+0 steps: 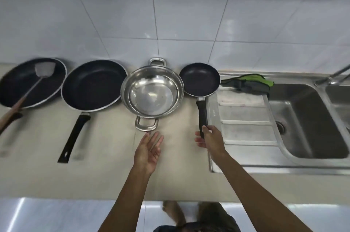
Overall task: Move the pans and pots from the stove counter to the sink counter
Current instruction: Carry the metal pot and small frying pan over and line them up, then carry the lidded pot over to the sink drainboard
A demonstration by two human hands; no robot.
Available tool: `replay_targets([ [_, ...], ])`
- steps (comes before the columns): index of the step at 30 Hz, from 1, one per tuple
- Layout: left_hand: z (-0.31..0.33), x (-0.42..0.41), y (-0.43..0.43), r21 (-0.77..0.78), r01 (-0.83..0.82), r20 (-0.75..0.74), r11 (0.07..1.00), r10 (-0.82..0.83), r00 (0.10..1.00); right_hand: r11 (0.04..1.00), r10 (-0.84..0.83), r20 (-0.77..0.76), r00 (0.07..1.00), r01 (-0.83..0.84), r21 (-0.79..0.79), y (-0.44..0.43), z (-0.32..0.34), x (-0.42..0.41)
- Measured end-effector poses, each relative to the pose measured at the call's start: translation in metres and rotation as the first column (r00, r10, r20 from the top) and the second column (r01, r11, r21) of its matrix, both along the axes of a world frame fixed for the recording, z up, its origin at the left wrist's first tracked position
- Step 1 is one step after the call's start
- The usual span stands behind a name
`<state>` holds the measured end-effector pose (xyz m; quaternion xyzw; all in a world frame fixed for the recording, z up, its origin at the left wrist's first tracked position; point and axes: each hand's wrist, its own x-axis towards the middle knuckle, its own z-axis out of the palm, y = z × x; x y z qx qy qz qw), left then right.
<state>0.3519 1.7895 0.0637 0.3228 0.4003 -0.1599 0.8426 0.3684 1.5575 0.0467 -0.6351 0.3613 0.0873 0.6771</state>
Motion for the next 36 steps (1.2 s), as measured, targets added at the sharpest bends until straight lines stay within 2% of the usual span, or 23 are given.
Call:
replay_targets([
  [5,-0.008,-0.029,-0.017,-0.035,0.017,-0.028,0.999,-0.018,0.999,0.999,0.028,0.001,1.0,-0.028,0.019,-0.006,0.006,-0.032],
  [11,-0.009,-0.071,-0.048,-0.017,0.082,-0.018,0.997,-0.082,0.996,0.969,0.21,0.057,0.976,-0.2,-0.146,-0.024,0.014,-0.078],
  [13,-0.005,-0.086,-0.064,0.007,0.129,-0.01,0.992,-0.129,0.992,0.901,0.356,0.109,0.928,-0.31,-0.304,-0.038,0.017,-0.099],
  [16,0.002,-0.112,-0.098,0.089,0.218,0.023,0.972,-0.221,0.975,0.714,0.565,0.067,0.822,-0.446,-0.54,-0.069,0.03,-0.138],
  [19,0.01,-0.142,-0.143,0.275,0.335,0.054,0.901,-0.363,0.93,0.577,0.658,0.026,0.753,-0.481,-0.66,-0.108,0.041,-0.179],
  [21,0.017,-0.166,-0.182,0.441,0.385,0.089,0.81,-0.467,0.88,0.493,0.695,-0.012,0.719,-0.489,-0.719,-0.143,0.046,-0.212],
  [24,0.022,-0.204,-0.243,0.696,0.38,0.156,0.609,-0.645,0.748,0.371,0.725,-0.059,0.686,-0.462,-0.806,-0.201,0.055,-0.263],
  [27,0.023,-0.238,-0.308,0.891,0.304,0.14,0.337,-0.841,0.523,0.23,0.716,-0.099,0.691,-0.367,-0.901,-0.266,0.064,-0.313],
  [29,0.026,-0.259,-0.357,0.974,0.182,0.065,0.137,-0.933,0.355,0.201,0.676,-0.095,0.73,-0.307,-0.93,-0.312,0.074,-0.347],
  [31,0.033,-0.275,-0.407,0.999,-0.026,-0.022,-0.028,-0.979,0.202,0.175,0.624,-0.082,0.777,-0.242,-0.954,-0.358,0.082,-0.375],
  [33,0.041,-0.285,-0.452,0.967,-0.218,-0.117,-0.131,-0.99,0.078,0.137,0.56,-0.095,0.823,-0.205,-0.969,-0.399,0.088,-0.397],
  [36,0.058,-0.291,-0.525,0.896,-0.408,-0.224,-0.174,-0.971,-0.079,0.066,0.421,-0.107,0.901,-0.148,-0.987,-0.46,0.097,-0.43],
])
